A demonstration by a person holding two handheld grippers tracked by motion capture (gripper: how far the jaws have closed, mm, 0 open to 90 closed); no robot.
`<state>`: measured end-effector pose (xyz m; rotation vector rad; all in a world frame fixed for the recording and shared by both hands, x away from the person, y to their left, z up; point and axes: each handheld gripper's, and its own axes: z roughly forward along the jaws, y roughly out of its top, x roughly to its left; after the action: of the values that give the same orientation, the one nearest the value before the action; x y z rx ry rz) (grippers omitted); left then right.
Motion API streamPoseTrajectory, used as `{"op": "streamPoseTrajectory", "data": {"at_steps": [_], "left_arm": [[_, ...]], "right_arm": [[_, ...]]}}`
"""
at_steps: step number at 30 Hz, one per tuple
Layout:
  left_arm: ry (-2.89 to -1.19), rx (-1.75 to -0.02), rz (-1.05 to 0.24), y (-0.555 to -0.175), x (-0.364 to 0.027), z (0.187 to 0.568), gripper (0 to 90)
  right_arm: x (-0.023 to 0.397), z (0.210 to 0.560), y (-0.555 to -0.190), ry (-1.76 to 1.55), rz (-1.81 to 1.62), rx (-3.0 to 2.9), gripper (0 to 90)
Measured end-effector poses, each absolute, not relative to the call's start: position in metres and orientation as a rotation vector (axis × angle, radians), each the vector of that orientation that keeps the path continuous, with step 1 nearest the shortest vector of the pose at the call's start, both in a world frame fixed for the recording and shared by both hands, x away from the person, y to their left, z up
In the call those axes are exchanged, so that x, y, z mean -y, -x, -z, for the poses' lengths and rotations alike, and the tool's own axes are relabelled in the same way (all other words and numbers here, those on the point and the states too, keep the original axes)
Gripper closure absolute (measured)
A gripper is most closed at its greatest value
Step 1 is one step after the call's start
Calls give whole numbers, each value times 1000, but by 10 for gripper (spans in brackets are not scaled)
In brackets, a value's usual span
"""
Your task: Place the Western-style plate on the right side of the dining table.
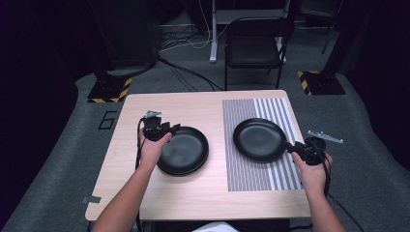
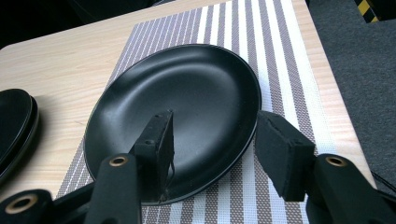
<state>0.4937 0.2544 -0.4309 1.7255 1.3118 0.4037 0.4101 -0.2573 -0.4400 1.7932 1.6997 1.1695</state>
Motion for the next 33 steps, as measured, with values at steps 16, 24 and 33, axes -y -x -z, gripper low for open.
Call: {"op": "streamPoseTrajectory", "data": {"at_steps": [16, 24, 33], "left_arm": [[-1743, -1221, -403, -465, -284, 424, 533], [-1813, -1250, -379, -450, -292, 461, 497], [-1792, -1328, -443, -446, -323, 473, 441]], "right_arm": [[255, 453, -401, -1780, -1180, -1741, 465], [255, 468, -399, -1738, -1138, -1798, 465], [254, 480, -401, -1729, -1078, -1823, 459]]}}
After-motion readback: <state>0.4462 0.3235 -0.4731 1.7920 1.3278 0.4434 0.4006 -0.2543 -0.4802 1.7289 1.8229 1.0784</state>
